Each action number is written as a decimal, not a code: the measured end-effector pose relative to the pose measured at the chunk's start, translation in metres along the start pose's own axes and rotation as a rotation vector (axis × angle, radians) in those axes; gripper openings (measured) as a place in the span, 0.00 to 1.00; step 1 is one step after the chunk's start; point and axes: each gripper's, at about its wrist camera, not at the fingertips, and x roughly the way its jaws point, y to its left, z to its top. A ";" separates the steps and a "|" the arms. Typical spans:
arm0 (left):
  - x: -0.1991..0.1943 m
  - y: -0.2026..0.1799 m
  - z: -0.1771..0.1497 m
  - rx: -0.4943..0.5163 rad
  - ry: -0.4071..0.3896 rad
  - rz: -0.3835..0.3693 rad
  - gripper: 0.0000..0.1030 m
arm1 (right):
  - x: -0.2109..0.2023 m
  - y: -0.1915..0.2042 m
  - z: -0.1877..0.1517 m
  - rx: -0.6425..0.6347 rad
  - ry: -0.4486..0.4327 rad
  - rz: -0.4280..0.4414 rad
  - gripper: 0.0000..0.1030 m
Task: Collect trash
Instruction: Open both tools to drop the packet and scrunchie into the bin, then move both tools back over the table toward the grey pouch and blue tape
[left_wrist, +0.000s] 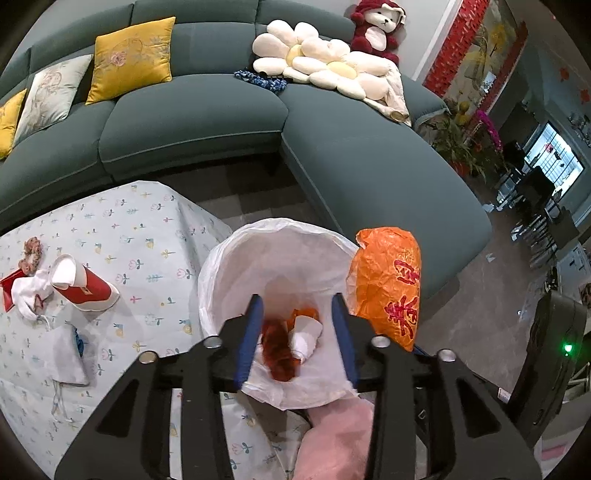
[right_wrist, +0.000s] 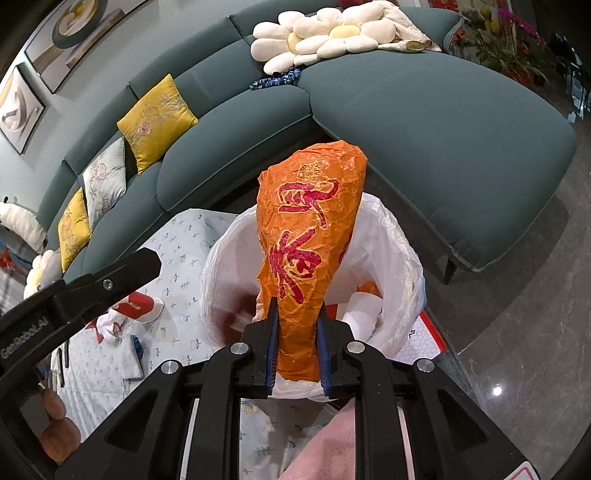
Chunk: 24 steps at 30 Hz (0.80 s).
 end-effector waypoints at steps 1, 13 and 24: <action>0.000 0.000 0.001 0.001 0.001 0.003 0.37 | 0.001 0.000 0.000 -0.001 0.001 0.001 0.18; -0.010 0.022 -0.001 -0.045 -0.027 0.039 0.49 | 0.011 0.019 0.007 -0.043 0.003 -0.011 0.33; -0.016 0.057 -0.012 -0.110 -0.027 0.084 0.50 | 0.014 0.039 0.010 -0.070 -0.002 -0.036 0.48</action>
